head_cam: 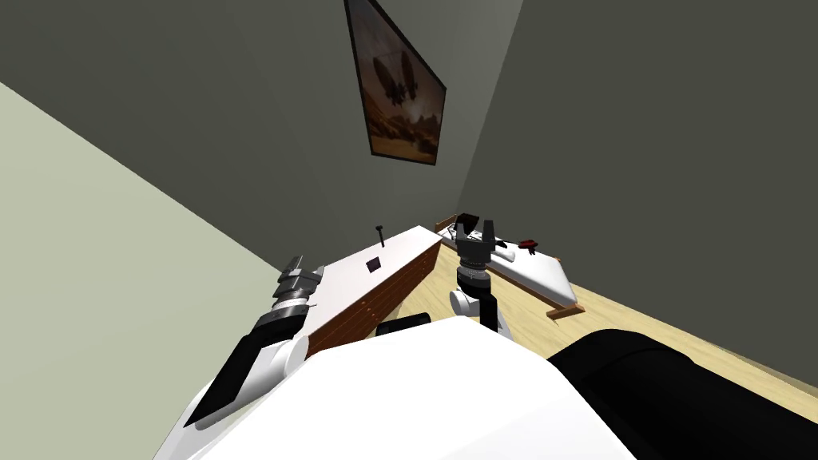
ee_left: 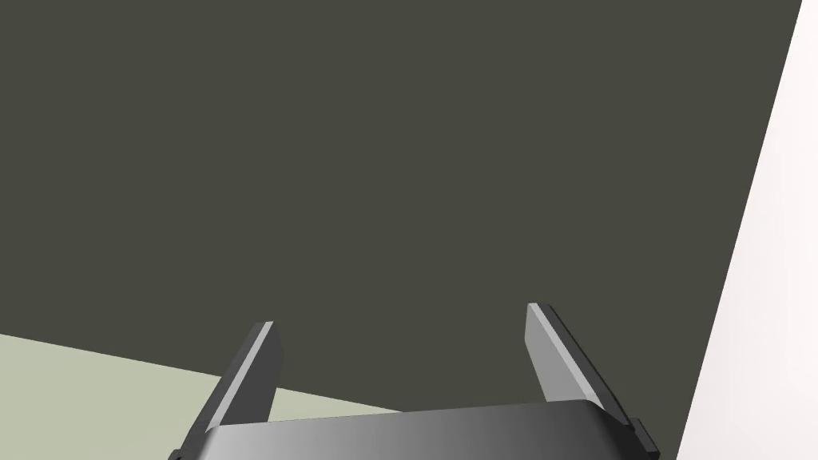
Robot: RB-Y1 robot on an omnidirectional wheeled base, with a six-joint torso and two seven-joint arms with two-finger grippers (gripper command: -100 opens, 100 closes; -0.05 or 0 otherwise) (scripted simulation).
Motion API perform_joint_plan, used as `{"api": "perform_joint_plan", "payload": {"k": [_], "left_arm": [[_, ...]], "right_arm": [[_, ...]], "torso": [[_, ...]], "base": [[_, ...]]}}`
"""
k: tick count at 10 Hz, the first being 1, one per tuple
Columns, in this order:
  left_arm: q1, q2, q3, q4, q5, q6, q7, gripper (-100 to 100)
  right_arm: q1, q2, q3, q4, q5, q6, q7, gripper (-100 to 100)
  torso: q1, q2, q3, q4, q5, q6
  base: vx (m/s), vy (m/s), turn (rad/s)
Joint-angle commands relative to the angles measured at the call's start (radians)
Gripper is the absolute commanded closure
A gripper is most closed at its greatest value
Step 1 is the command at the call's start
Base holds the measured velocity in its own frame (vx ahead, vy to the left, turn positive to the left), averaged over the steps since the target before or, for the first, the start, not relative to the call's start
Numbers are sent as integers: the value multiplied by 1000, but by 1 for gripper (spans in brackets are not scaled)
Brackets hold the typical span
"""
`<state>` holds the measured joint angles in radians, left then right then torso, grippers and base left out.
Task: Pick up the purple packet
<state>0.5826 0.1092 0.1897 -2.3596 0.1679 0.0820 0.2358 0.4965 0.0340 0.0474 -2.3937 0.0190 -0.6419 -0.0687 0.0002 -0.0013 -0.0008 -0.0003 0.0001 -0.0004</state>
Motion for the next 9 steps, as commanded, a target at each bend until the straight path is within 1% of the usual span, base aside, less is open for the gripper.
{"api": "perform_joint_plan", "payload": {"k": [1, 2, 3, 4, 5, 6, 7, 8, 9], "left_arm": [[-1, 11, 33, 19, 24, 50, 28, -100], [-1, 11, 33, 19, 24, 71, 28, -100], [-1, 11, 33, 19, 24, 85, 28, -100], [4, 18, 60, 26, 45, 116, 52, -100], [4, 18, 60, 26, 45, 142, 52, -100], [4, 18, 60, 26, 45, 151, 52, -100], [10, 24, 87, 33, 66, 190, 75, -100], [10, 24, 87, 33, 66, 211, 75, -100], [15, 31, 115, 40, 88, 244, 99, -100]], "right_arm": [[0, 0, 0, 0, 0, 0, 0, 0], [0, 0, 0, 0, 0, 0, 0, 0], [0, 0, 0, 0, 0, 0, 0, 0], [0, 0, 0, 0, 0, 0, 0, 0], [0, 0, 0, 0, 0, 0, 0, 0], [0, 0, 0, 0, 0, 0, 0, 0], [0, 0, 0, 0, 0, 0, 0, 0], [0, 0, 0, 0, 0, 0, 0, 0], [0, 0, 0, 0, 0, 0, 0, 0]], "torso": [[0, 0, 0, 0, 0, 0], [0, 0, 0, 0, 0, 1], [0, 0, 0, 0, 0, 0], [0, 0, 0, 0, 0, 0], [0, 0, 0, 0, 0, 1], [0, 0, 0, 0, 0, 0], [0, 1, 0, 0, 0, 0], [-1, 0, 0, 0, 0, 1], [0, 0, 0, 0, 0, 0]], "base": [[18, 0, -255], [16, 7, -131], [8, 4, 28], [15, -2, -260], [15, 7, -147], [7, 3, 22], [13, -7, -285], [13, 5, -145], [20, 2, -259]]}}
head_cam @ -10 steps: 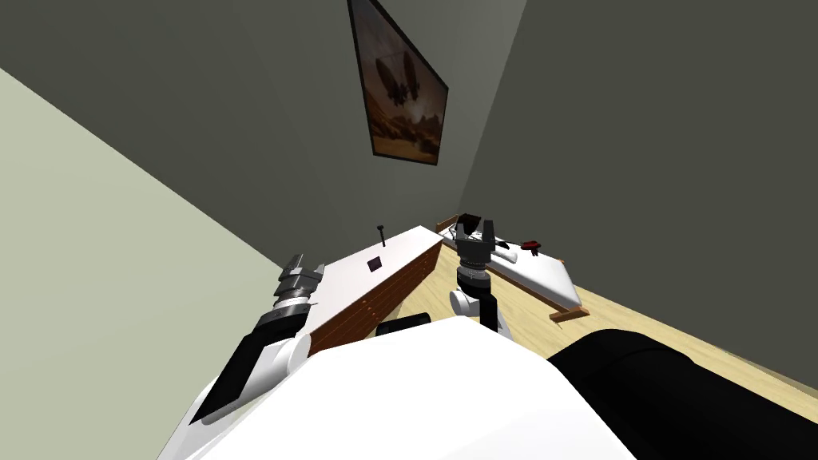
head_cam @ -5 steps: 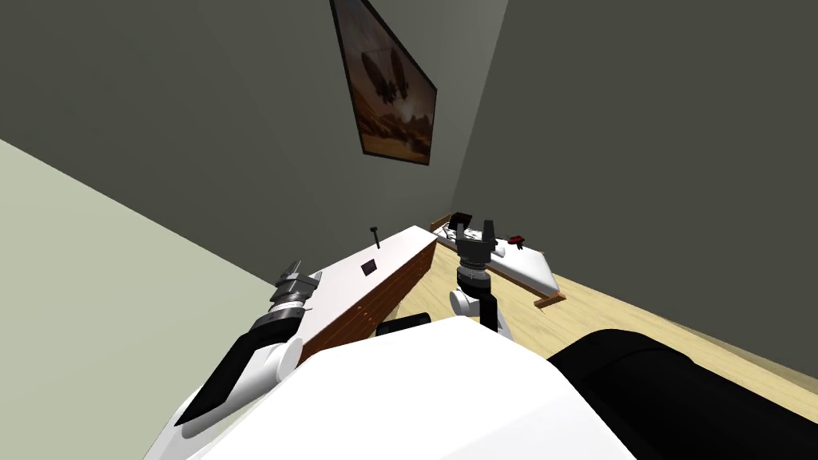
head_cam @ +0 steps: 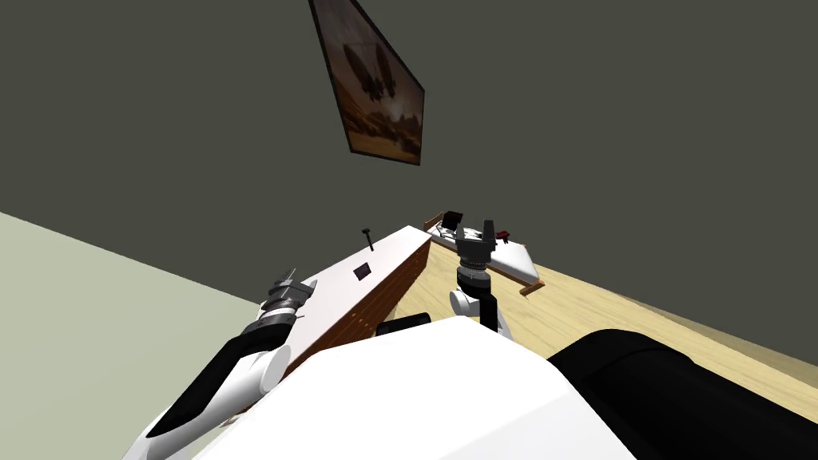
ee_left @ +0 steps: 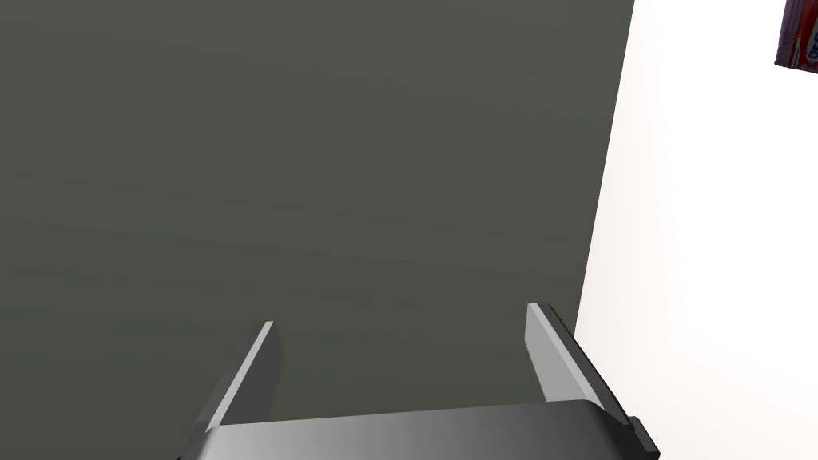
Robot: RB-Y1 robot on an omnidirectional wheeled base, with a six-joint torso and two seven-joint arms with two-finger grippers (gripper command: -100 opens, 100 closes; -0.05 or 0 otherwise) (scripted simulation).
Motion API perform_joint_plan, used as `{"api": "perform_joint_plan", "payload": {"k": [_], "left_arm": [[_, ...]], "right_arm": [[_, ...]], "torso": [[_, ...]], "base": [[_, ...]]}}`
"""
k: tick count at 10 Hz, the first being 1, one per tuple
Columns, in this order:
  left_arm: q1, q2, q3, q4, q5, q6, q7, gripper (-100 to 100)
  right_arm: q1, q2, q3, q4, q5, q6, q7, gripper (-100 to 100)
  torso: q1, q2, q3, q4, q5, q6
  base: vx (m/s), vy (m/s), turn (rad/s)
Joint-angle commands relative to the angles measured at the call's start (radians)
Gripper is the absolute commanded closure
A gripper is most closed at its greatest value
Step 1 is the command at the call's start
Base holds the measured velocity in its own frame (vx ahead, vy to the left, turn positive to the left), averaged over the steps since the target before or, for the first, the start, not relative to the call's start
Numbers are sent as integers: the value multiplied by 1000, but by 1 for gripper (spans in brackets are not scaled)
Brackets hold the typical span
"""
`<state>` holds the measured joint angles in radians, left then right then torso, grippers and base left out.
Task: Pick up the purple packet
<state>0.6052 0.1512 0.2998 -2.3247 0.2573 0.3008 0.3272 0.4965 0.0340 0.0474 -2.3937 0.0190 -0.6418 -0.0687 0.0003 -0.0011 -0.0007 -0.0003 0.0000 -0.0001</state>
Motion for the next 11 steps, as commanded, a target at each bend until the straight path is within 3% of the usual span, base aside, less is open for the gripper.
{"api": "perform_joint_plan", "payload": {"k": [1, 2, 3, 5, 6, 8, 9, 10, 11], "left_arm": [[-7, -11, 5, 5, -1, 50, 7, -100], [-7, -11, 5, 5, -1, 68, 7, -100], [-2, -5, 33, 12, 20, 104, 31, -100], [-2, -5, 33, 12, 20, 138, 31, -100], [4, 1, 61, 19, 42, 178, 55, -100], [4, 1, 61, 19, 42, 208, 55, -100], [9, 6, 90, 26, 64, 251, 78, -100], [9, 6, 90, 26, 64, 277, 78, -100], [15, 11, 119, 32, 87, 308, 102, -100]], "right_arm": [[0, 0, 0, 0, 0, 0, 0, 0], [0, 0, 0, 0, 0, 0, 0, 0], [0, 0, 0, 0, 0, 0, 0, 0], [0, 0, 0, 0, 0, 0, 0, 0], [0, 0, 0, 0, 0, 0, 0, 0], [0, 0, 0, 0, 0, 0, 0, 0], [0, 0, 0, 0, 0, 0, 0, 0], [0, 0, 0, 0, 0, 0, 0, 0], [0, 0, 0, 0, 0, 0, 0, 0]], "torso": [[0, 0, 0, 0, 0, 0], [0, 0, 0, 0, 0, -1], [-1, 0, 0, 0, 0, -1], [0, 0, 0, 0, 0, -1], [0, 0, 0, 0, 0, -1], [0, 0, 0, 0, 0, -1], [0, 0, 0, 0, 0, -1], [0, 0, 0, 0, 0, 0], [0, 0, 0, 0, 0, -1]], "base": [[16, 7, -125], [7, 3, 24], [14, -6, -310], [11, 6, -47], [16, -5, -254], [11, 5, -81], [18, -2, -257], [17, 8, -169], [23, 7, -267]]}}
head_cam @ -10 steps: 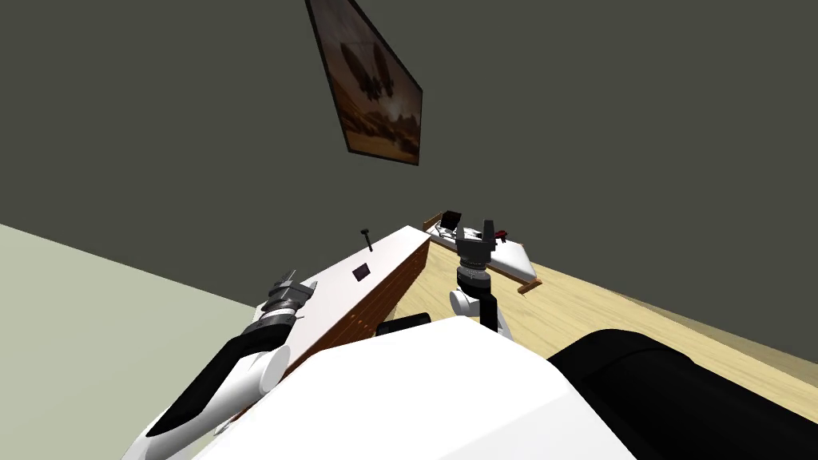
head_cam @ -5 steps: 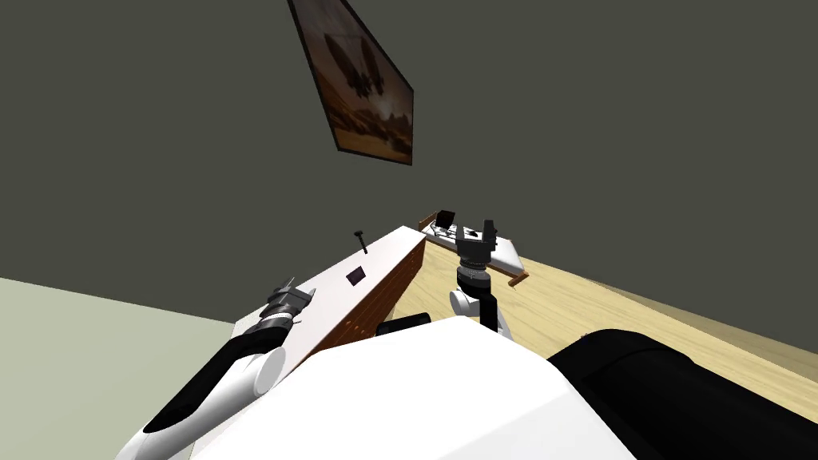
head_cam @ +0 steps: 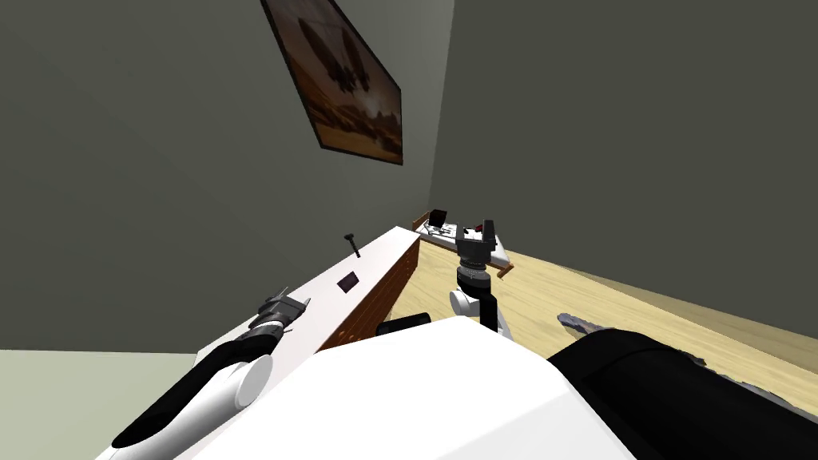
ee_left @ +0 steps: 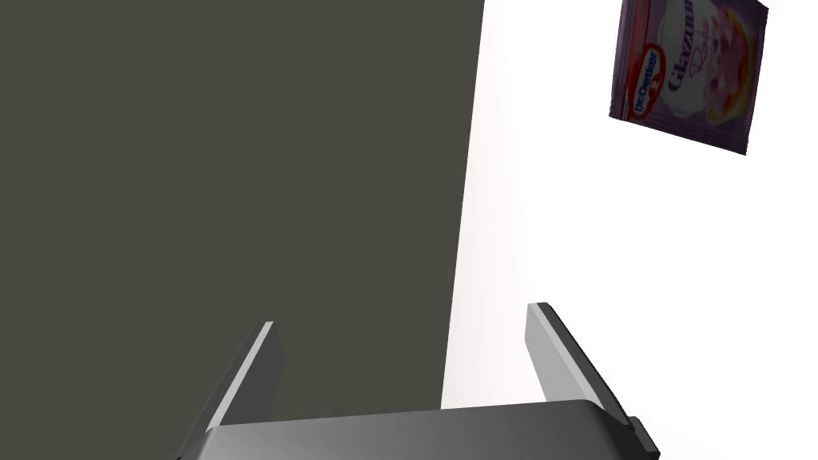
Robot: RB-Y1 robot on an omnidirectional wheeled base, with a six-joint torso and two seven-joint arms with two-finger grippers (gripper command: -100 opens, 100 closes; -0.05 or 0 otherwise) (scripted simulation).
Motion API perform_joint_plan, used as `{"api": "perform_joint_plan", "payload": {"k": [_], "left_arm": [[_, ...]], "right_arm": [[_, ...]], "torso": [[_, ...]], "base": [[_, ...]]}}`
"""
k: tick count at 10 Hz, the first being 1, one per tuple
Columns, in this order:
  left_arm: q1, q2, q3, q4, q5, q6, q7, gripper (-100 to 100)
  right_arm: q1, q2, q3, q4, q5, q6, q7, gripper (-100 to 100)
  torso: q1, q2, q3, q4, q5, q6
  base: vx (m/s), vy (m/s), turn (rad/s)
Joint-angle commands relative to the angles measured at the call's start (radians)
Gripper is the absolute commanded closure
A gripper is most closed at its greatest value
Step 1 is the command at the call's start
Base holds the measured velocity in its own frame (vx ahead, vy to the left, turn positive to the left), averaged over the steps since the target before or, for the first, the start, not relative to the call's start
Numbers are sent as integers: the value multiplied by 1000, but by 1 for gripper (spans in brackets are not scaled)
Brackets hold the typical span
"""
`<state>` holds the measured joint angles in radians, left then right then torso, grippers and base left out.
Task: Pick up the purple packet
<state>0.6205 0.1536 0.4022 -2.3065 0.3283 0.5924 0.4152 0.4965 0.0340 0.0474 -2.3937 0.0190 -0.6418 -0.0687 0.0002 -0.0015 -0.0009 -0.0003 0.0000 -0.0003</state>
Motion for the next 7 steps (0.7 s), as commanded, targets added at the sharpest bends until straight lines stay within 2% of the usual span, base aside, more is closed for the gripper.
{"api": "perform_joint_plan", "payload": {"k": [1, 2, 3, 4, 5, 7], "left_arm": [[0, 9, 17, 14, 16, 50, 14, -100], [0, 9, 17, 14, 16, 58, 14, -100], [5, 13, 45, 20, 38, 98, 37, -100], [5, 13, 45, 20, 38, 129, 37, -100], [11, 18, 74, 26, 60, 158, 60, -100], [11, 18, 74, 26, 60, 199, 60, -100]], "right_arm": [[0, 0, 0, 0, 0, 0, 0, 0], [0, 0, 0, 0, 0, 0, 0, 0], [0, 0, 0, 0, 0, 0, 0, 0], [0, 0, 0, 0, 0, 0, 0, 0], [0, 0, 0, 0, 0, 0, 0, 0], [0, 0, 0, 0, 0, 0, 0, 0]], "torso": [[0, 0, 0, 0, 0, 0], [0, 0, 0, 0, 0, -1], [0, 1, 0, 0, 0, -1], [-1, 0, 0, 0, 0, 0], [0, 0, 0, 0, 0, -1], [0, 0, 0, 0, 0, -1]], "base": [[21, 10, -148], [9, 4, 10], [15, -3, -302], [17, 8, -143], [24, 4, -263], [15, 7, -54]]}}
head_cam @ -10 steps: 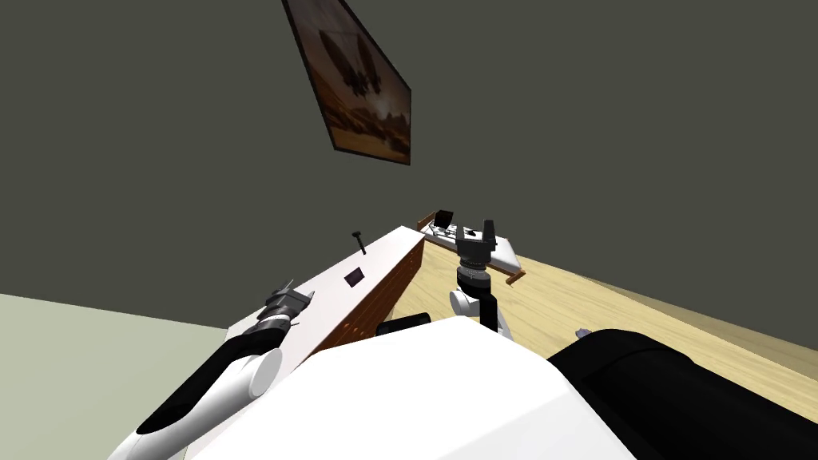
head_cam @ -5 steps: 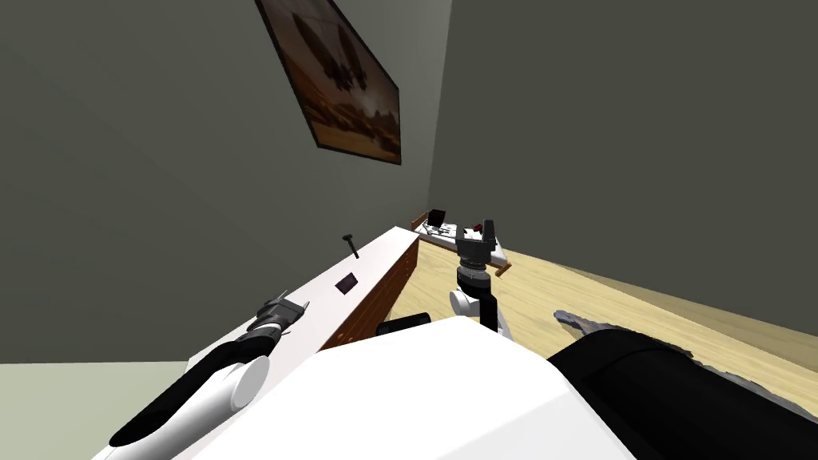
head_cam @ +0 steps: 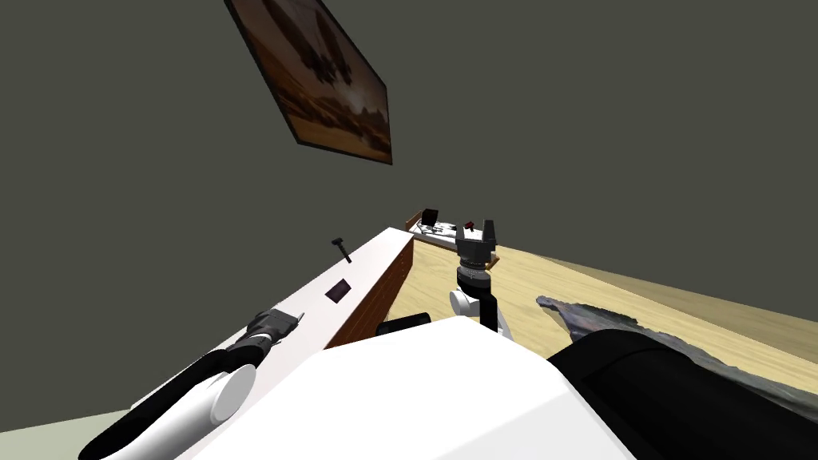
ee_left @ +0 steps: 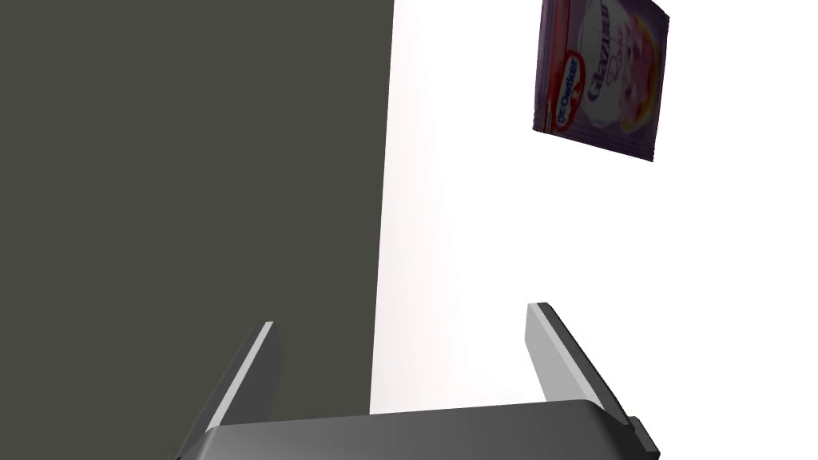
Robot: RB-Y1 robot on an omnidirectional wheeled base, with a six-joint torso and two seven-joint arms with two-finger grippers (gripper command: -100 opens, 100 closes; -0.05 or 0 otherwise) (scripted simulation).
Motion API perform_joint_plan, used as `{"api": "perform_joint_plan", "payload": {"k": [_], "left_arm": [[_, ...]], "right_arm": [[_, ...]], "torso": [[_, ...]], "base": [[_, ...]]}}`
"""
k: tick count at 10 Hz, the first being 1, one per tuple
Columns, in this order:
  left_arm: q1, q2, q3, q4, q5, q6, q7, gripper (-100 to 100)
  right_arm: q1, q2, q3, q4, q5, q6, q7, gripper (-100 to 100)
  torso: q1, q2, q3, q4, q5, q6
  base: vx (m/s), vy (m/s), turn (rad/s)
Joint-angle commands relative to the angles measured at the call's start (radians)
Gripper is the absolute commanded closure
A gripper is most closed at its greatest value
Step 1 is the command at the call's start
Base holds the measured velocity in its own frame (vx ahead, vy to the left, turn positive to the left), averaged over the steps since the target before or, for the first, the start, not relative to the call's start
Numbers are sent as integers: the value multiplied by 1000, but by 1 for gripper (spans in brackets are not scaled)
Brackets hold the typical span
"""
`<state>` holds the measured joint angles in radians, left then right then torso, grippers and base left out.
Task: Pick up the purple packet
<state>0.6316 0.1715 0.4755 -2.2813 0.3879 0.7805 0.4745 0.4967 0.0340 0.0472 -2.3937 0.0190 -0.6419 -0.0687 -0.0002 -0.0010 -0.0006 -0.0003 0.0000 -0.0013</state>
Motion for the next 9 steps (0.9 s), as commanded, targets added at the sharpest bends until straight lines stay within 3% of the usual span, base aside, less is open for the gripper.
{"api": "perform_joint_plan", "payload": {"k": [1, 2, 3, 4, 5, 7, 8, 9], "left_arm": [[5, 3, 30, 7, 22, 50, 23, -100], [5, 3, 30, 7, 22, 79, 23, -100], [10, 6, 58, 13, 44, 116, 45, -100], [10, 6, 58, 13, 44, 150, 45, -100], [15, 9, 86, 18, 65, 179, 66, -100], [15, 9, 86, 18, 65, 220, 66, -100], [20, 11, 114, 24, 86, 260, 87, -100], [20, 11, 114, 24, 86, 284, 87, -100]], "right_arm": [[0, 0, 0, 0, 0, 0, 0, 0], [0, 0, 0, 0, 0, 0, 0, 0], [0, 0, 0, 0, 0, 0, 0, 0], [0, 0, 0, 0, 0, 0, 0, 0], [0, 0, 0, 0, 0, 0, 0, 0], [0, 0, 0, 0, 0, 0, 0, 0], [0, 0, 0, 0, 0, 0, 0, 0], [0, 0, 0, 0, 0, 0, 0, 0]], "torso": [[0, 0, 0, 0, 0, 0], [0, 0, 0, 0, 0, 1], [0, 0, 0, 0, 0, 0], [0, -1, 0, 0, 0, 1], [0, -1, 0, 0, 0, 0], [0, -1, 0, 0, 0, 0], [0, 0, 0, 0, 0, 0], [0, 0, 0, 0, 0, 1]], "base": [[18, 3, -302], [20, 15, -159], [23, 6, -257], [21, 9, -144], [28, 9, -241], [16, 10, -63], [17, 2, -297], [16, 13, -142]]}}
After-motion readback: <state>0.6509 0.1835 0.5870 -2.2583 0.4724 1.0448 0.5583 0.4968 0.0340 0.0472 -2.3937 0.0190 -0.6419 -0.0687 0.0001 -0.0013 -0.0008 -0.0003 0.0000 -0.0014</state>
